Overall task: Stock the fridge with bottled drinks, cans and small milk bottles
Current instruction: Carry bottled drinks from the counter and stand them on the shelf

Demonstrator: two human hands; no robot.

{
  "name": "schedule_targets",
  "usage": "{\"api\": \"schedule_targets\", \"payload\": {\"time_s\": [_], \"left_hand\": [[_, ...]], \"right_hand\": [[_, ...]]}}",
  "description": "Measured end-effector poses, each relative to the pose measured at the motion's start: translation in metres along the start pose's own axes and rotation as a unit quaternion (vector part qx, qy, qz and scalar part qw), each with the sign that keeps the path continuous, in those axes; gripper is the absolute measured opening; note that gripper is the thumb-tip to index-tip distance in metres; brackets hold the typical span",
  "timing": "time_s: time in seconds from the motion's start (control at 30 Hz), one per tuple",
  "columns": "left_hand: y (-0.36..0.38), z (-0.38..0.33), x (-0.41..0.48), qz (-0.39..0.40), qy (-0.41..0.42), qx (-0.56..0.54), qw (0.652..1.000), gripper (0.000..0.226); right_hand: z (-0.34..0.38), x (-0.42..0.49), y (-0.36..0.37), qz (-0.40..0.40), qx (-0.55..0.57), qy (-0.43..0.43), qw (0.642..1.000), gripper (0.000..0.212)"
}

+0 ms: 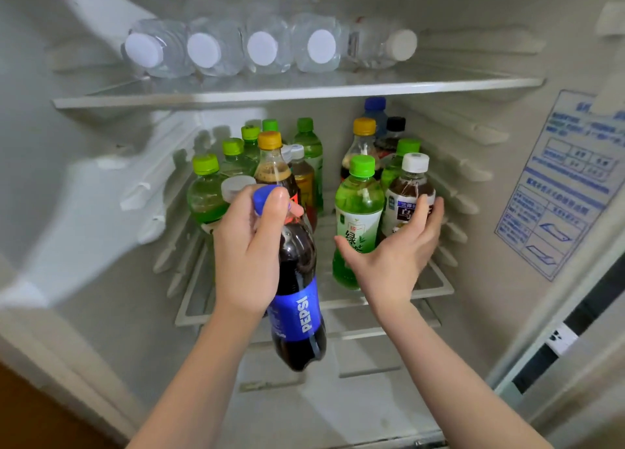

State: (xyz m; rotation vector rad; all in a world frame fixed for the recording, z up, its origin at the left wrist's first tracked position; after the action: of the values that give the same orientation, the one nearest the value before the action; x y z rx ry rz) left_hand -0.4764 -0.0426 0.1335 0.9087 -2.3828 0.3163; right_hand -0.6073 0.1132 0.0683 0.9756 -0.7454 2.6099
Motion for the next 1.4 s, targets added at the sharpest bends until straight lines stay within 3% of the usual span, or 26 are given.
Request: {"api": "schedule_targets", "payload": {"time_s": [0.27,0.47,0.57,0.9,1.2,1.4], "left_hand": [[0.016,0.006,0.011,0.009,0.001,0.013,1.0,0.029],[0.027,0.009,0.016,0.013,-0.003,0.005,1.0,0.031],[0.031,0.008,0.021,0.009,-0.004,-0.003,1.0,0.039],[0.05,-0.009,0.046,0.0,0.044,0.057,0.997,0.03],[0.084,0.012,0.071,0.012,0.07,0.167,0.983,0.032],[0.09,0.021,0.087,-0.023,0.061,0.195,0.979,0.032]], "right_hand": [[-0.013,0.006,-0.013,-0.043,-0.022,-0.041,0.998,0.108],[-0.041,0.022,-0.019,-0.016,0.011,0.007,1.0,0.111],[-0.048,0.022,-0.02,0.004,0.024,-0.004,1.0,0.113],[-0.045,0.021,-0.026,0.029,0.031,-0.045,0.998,0.114],[-0.011,0.043,-0.056,-0.024,0.055,-0.141,0.988,0.065],[0.032,0.065,-0.067,-0.002,0.064,-0.244,0.968,0.033]]}}
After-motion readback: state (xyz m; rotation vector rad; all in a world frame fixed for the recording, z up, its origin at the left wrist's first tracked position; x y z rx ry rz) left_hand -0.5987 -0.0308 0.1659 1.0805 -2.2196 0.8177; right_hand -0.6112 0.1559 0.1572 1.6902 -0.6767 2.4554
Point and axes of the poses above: each hand's wrist, its own x-axis towards the middle knuckle, its own y-axis out of the palm, z = x × y, the point moved 7 cm from there along x, towards the middle knuckle, and after that the axes turned 4 degrees about z, right-handed, at the moved point
